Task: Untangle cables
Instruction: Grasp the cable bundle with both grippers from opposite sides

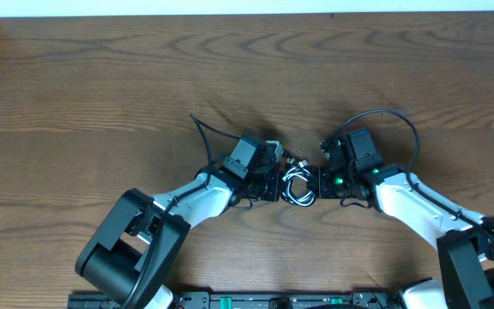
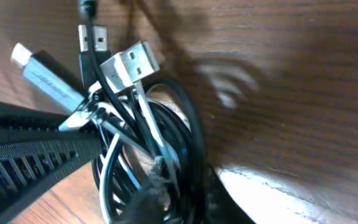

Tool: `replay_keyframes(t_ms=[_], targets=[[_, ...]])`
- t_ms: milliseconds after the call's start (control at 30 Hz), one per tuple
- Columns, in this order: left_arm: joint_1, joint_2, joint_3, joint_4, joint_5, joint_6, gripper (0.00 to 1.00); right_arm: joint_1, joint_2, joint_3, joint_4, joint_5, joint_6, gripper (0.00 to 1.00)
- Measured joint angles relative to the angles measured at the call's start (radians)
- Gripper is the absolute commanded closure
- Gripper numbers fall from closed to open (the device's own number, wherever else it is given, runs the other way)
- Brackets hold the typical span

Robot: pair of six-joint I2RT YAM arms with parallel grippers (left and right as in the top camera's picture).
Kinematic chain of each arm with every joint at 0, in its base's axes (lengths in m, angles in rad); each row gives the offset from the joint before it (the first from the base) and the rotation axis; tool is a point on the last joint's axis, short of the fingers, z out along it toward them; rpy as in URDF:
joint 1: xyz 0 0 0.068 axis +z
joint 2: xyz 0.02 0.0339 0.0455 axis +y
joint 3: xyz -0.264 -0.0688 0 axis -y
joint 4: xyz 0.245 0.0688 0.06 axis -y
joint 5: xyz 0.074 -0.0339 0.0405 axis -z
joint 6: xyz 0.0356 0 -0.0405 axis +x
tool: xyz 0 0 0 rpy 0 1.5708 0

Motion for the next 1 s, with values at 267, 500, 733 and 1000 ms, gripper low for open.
replay_keyframes(t_ms=[267,500,733,1000], targets=[[0.072,-0.11,-0.006,-0.098,0.0,0.023,0.52,0.007,0.003,0.0,0.048,-0.032,0.073,0.99],[0.093,-0.296,-0.006,-0.142,0.066,0.025,0.6,0.023,0.004,0.0,0.089,-0.04,0.245,0.99],[0.023,-0.304,-0.006,-0.209,0.068,-0.069,0.66,0.047,0.004,0.0,0.099,-0.049,0.356,0.99],[-0.048,-0.238,-0.006,-0.237,-0.04,-0.33,0.66,0.047,0.004,0.0,0.099,-0.049,0.388,0.99]])
